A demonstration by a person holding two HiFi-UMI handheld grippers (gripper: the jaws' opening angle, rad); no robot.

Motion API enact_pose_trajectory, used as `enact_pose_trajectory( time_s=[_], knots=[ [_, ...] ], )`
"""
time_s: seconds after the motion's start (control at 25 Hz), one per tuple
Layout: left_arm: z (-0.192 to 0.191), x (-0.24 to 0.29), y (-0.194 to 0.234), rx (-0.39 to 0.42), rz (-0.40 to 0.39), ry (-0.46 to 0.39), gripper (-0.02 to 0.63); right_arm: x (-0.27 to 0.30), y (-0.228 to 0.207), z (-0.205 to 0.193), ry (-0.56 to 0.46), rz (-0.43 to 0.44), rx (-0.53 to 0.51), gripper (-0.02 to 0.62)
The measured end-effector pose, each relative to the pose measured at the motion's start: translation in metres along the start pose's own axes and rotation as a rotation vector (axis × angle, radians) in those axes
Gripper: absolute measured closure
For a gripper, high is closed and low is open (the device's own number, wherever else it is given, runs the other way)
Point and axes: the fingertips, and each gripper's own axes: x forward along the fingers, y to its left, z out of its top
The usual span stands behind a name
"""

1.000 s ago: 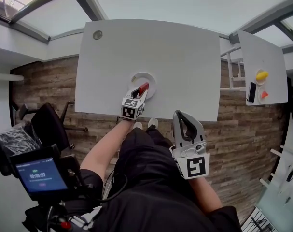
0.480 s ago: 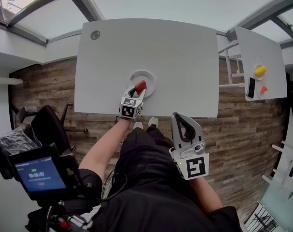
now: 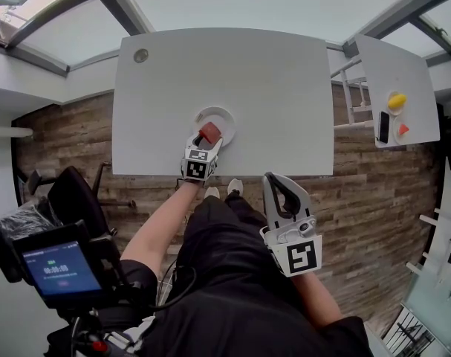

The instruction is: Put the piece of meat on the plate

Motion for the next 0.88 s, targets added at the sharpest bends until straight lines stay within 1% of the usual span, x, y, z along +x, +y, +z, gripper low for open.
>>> enact_pose_trajectory(
  time_s=[0.08, 0.16, 0.24, 0.32, 0.4, 0.52, 0.6, 0.72, 0.8, 0.88],
  knots=[
    [-0.001, 0.001, 0.001, -0.026, 0.012, 0.017, 0.328, -0.001, -0.001, 0.0, 0.001, -0.002, 0.003, 0.592],
    [-0.003, 0.003, 0.0, -0.037, 0.014, 0.03, 0.324, -0.001, -0.002, -0.001, 0.003, -0.009, 0.013, 0.592],
    [-0.004, 0.004, -0.002, -0.034, -0.003, 0.039, 0.304, -0.001, -0.002, 0.0, 0.001, -0.015, 0.013, 0.592],
    [-0.004, 0.006, -0.007, -0.028, -0.03, 0.043, 0.259, -0.001, -0.002, 0.0, -0.004, -0.015, 0.001, 0.592],
    [-0.004, 0.006, -0.009, -0.008, -0.034, 0.053, 0.241, -0.001, -0.002, 0.0, -0.007, -0.014, -0.005, 0.592],
    [-0.004, 0.004, -0.005, 0.019, 0.007, 0.057, 0.209, 0.0, 0.0, 0.003, -0.01, -0.014, -0.045, 0.592],
    [-0.004, 0.004, -0.003, 0.002, 0.022, 0.052, 0.184, 0.0, 0.001, 0.004, -0.012, -0.015, -0.077, 0.592],
    [-0.005, 0.005, -0.002, -0.006, 0.034, 0.058, 0.176, 0.002, -0.002, 0.001, -0.009, -0.017, -0.049, 0.592],
    [-0.002, 0.003, 0.001, 0.0, 0.052, 0.04, 0.17, 0.003, -0.004, -0.001, -0.009, -0.021, -0.029, 0.592],
    [0.001, -0.001, 0.002, 0.001, 0.058, 0.011, 0.152, 0.001, -0.004, 0.0, -0.01, -0.026, -0.031, 0.592]
  ],
)
